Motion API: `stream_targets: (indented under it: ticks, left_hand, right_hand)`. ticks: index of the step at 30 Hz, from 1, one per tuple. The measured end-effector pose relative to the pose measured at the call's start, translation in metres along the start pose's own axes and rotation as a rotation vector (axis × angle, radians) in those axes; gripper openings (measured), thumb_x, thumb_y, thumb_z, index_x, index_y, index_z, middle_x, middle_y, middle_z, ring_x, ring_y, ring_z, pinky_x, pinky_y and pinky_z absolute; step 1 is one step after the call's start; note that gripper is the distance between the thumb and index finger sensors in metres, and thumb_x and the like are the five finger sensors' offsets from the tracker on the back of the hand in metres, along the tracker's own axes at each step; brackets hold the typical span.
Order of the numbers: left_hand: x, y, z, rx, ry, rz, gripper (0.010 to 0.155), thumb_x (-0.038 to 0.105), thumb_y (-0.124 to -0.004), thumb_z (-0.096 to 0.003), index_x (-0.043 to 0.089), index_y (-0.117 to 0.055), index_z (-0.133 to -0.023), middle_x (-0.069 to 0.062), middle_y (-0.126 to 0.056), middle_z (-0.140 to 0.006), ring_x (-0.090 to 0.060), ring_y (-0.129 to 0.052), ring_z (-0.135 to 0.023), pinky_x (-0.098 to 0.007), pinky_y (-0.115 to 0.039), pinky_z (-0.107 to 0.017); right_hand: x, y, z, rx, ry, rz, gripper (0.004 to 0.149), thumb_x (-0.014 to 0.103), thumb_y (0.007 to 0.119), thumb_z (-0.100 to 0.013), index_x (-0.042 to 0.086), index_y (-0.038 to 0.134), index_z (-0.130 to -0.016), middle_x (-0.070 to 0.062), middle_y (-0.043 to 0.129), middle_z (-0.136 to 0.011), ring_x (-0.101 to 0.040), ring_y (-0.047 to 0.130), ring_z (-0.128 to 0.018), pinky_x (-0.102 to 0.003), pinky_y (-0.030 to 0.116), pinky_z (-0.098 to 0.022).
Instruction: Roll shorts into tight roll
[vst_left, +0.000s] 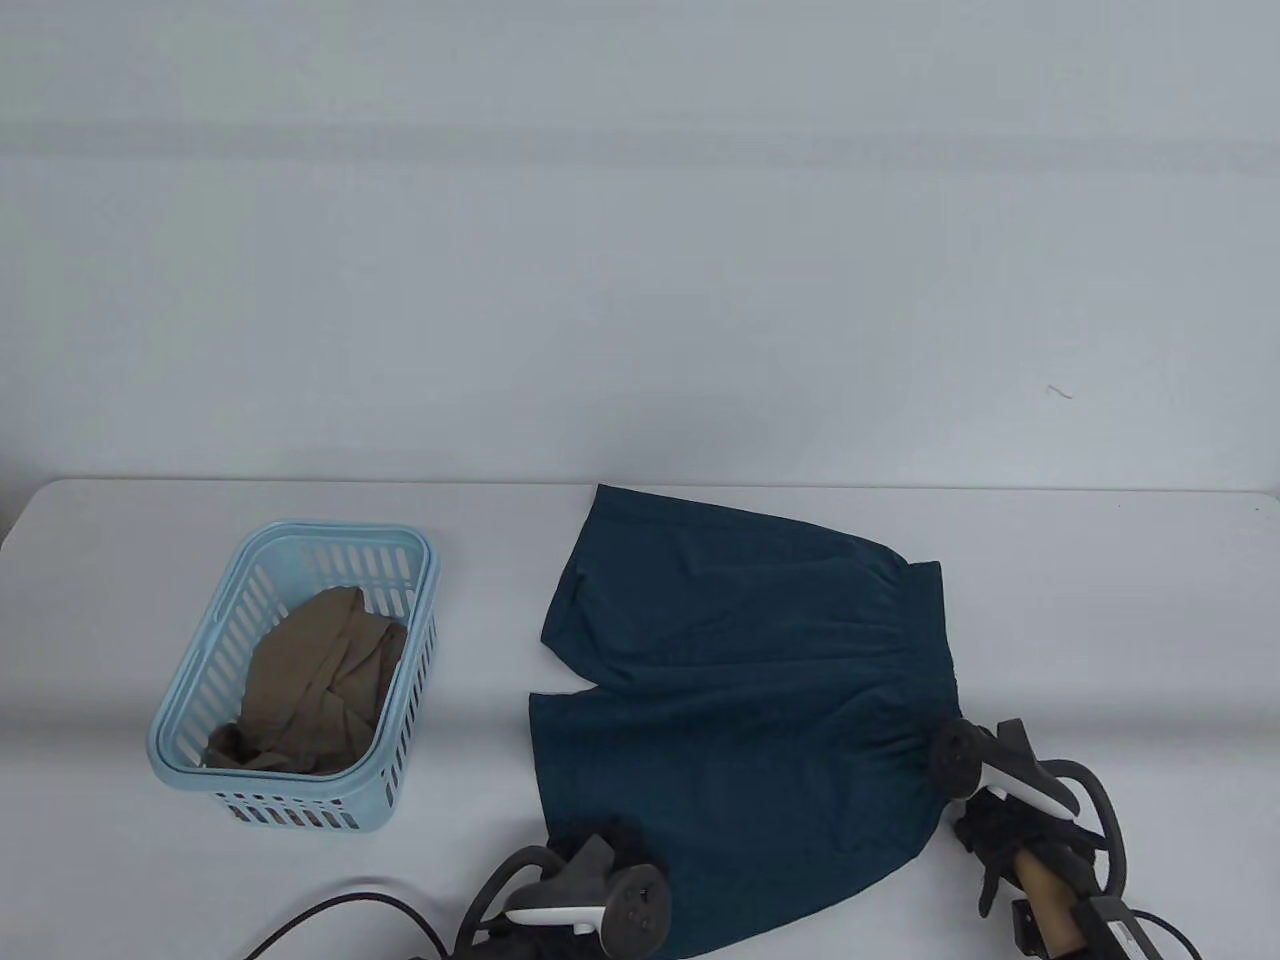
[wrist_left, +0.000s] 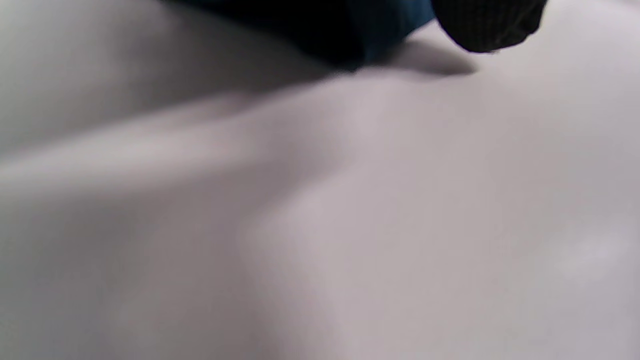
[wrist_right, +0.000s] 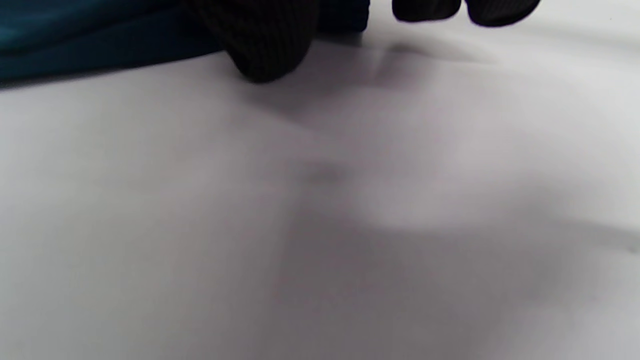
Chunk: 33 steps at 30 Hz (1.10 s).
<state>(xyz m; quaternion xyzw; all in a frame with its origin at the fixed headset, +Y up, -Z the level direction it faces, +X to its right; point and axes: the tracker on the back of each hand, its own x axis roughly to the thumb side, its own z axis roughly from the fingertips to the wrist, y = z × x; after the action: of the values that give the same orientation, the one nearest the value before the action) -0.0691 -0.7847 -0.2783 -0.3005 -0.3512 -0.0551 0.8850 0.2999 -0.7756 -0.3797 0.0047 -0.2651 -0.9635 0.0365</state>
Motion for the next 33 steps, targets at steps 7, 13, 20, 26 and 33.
stream_targets:
  ticks: [7,13,20,26,33]
  left_hand:
    - [-0.005,-0.004,-0.007,-0.023,0.008,0.056,0.097,0.056,-0.062,-0.0482,0.005,-0.002,-0.105,-0.03,0.005,-0.106,-0.061,-0.004,-0.097,-0.075,-0.019,-0.065]
    - [-0.006,0.002,-0.006,0.159,0.072,-0.011,0.06,0.03,-0.055,-0.0563,0.014,-0.027,-0.107,-0.023,-0.021,-0.112,-0.054,-0.029,-0.103,-0.07,-0.034,-0.07]
    - [-0.017,0.017,-0.001,0.378,0.072,0.033,0.046,0.03,-0.057,-0.0549,0.02,-0.063,-0.1,-0.017,-0.061,-0.109,-0.047,-0.064,-0.1,-0.067,-0.052,-0.069]
    - [-0.04,0.054,0.021,0.503,0.096,0.193,0.043,0.032,-0.06,-0.054,0.021,-0.073,-0.094,-0.016,-0.072,-0.106,-0.046,-0.07,-0.099,-0.067,-0.051,-0.069]
    - [-0.054,0.104,0.071,0.736,0.09,0.34,0.041,0.036,-0.069,-0.0518,0.02,-0.082,-0.087,-0.015,-0.082,-0.101,-0.045,-0.078,-0.095,-0.068,-0.053,-0.069]
  right_hand:
    - [0.005,-0.005,-0.005,-0.013,0.017,0.03,0.069,0.023,0.071,-0.051,0.027,0.025,-0.103,-0.018,0.027,-0.111,-0.044,0.049,-0.1,-0.06,0.05,-0.07]
    - [0.004,-0.01,-0.008,-0.117,0.025,-0.023,0.056,0.024,0.069,-0.051,0.026,0.043,-0.101,-0.019,0.044,-0.107,-0.04,0.061,-0.095,-0.057,0.056,-0.068]
    - [0.002,-0.014,-0.003,-0.23,0.036,-0.048,0.047,0.025,0.069,-0.051,0.026,0.06,-0.097,-0.017,0.063,-0.102,-0.037,0.076,-0.088,-0.055,0.064,-0.064]
    - [-0.003,-0.02,0.004,-0.256,0.049,-0.174,0.045,0.025,0.07,-0.05,0.025,0.068,-0.095,-0.016,0.07,-0.102,-0.038,0.077,-0.089,-0.058,0.063,-0.064]
    - [-0.009,-0.037,0.026,-0.315,-0.009,-0.333,0.045,0.027,0.069,-0.05,0.018,0.069,-0.095,-0.015,0.064,-0.106,-0.041,0.067,-0.095,-0.062,0.058,-0.066]
